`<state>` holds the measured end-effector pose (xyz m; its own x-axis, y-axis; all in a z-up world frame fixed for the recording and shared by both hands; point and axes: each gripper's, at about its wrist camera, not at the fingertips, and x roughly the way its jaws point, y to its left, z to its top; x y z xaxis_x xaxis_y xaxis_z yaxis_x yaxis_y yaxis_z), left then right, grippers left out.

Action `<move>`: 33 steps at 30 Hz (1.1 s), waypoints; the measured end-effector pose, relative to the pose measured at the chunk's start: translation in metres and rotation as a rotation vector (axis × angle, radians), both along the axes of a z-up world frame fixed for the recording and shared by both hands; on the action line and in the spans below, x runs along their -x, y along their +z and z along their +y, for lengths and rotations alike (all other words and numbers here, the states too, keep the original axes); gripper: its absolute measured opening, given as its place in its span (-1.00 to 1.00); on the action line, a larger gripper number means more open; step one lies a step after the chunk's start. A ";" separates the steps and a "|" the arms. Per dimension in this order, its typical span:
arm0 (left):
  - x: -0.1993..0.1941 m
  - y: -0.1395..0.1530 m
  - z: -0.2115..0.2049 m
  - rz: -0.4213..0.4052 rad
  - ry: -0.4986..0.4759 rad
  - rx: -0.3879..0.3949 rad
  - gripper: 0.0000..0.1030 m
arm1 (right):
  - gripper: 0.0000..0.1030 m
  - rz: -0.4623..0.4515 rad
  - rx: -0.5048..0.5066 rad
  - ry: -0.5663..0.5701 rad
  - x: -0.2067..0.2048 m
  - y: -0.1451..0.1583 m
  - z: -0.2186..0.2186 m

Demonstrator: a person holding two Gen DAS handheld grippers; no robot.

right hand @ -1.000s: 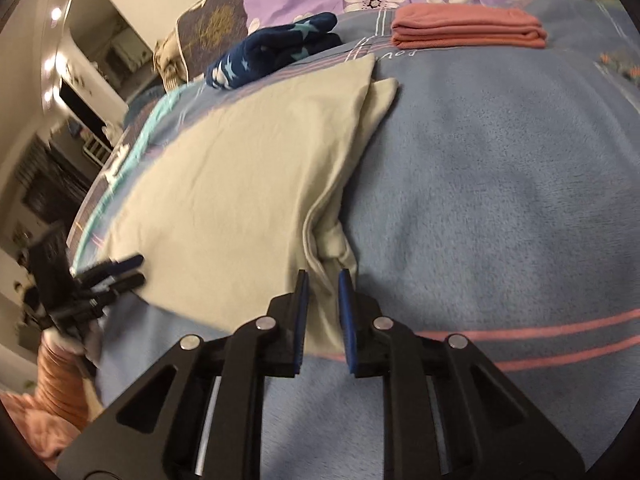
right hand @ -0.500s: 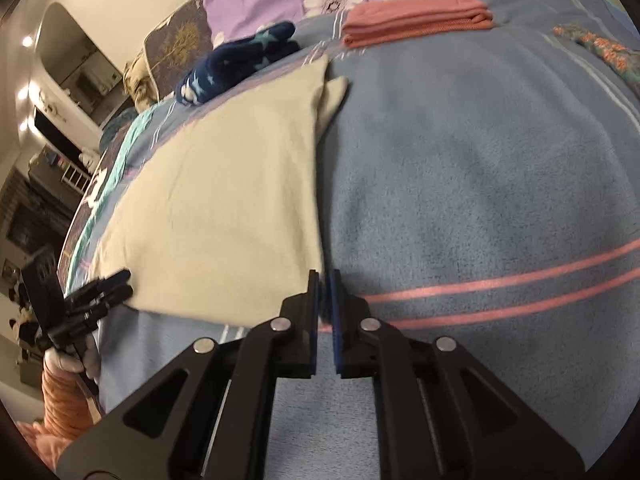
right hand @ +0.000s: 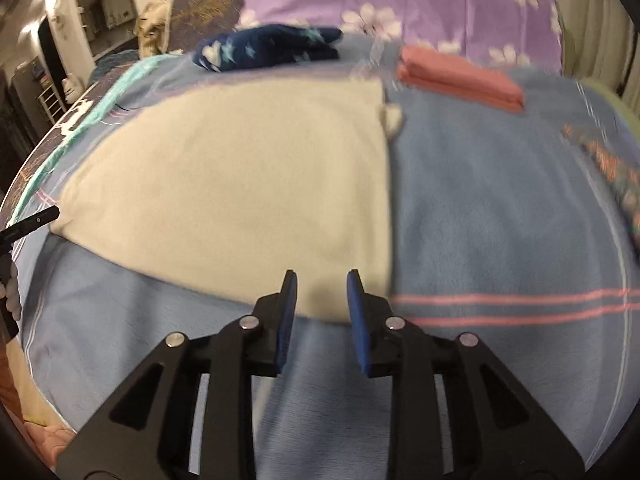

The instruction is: Fold small clothes

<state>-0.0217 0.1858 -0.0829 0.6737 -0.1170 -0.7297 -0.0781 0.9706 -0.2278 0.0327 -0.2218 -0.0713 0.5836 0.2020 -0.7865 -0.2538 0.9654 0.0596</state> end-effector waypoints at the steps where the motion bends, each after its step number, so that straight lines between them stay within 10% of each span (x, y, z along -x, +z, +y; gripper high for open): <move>1: 0.005 0.001 0.013 -0.006 0.021 0.020 0.07 | -0.44 -0.017 0.003 0.017 0.002 0.006 0.008; 5: 0.012 -0.002 0.028 -0.021 -0.009 0.119 -0.47 | -0.28 -0.068 0.000 0.109 0.007 0.017 0.046; 14: 0.015 -0.025 0.031 0.018 -0.071 0.127 -0.67 | 0.41 -0.284 0.194 0.298 0.043 0.022 0.172; 18: 0.026 -0.023 0.040 -0.004 -0.044 0.106 -0.67 | 0.30 -0.357 0.275 0.403 0.055 0.018 0.217; 21: 0.027 -0.026 0.056 -0.008 0.002 0.134 -0.67 | -0.30 -0.364 0.373 0.545 0.061 0.007 0.266; 30: 0.037 -0.023 0.088 -0.078 0.039 0.280 -0.53 | -0.12 -0.288 0.449 0.751 0.057 -0.042 0.374; 33: 0.018 -0.015 0.096 -0.112 -0.005 0.348 -0.15 | -0.09 -0.364 0.538 0.718 0.056 -0.050 0.389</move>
<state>-0.0400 0.2822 -0.0975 0.7455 -0.3490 -0.5678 -0.0292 0.8340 -0.5509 -0.0232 0.1669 -0.1214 0.6881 0.2713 -0.6730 -0.7090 0.4488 -0.5439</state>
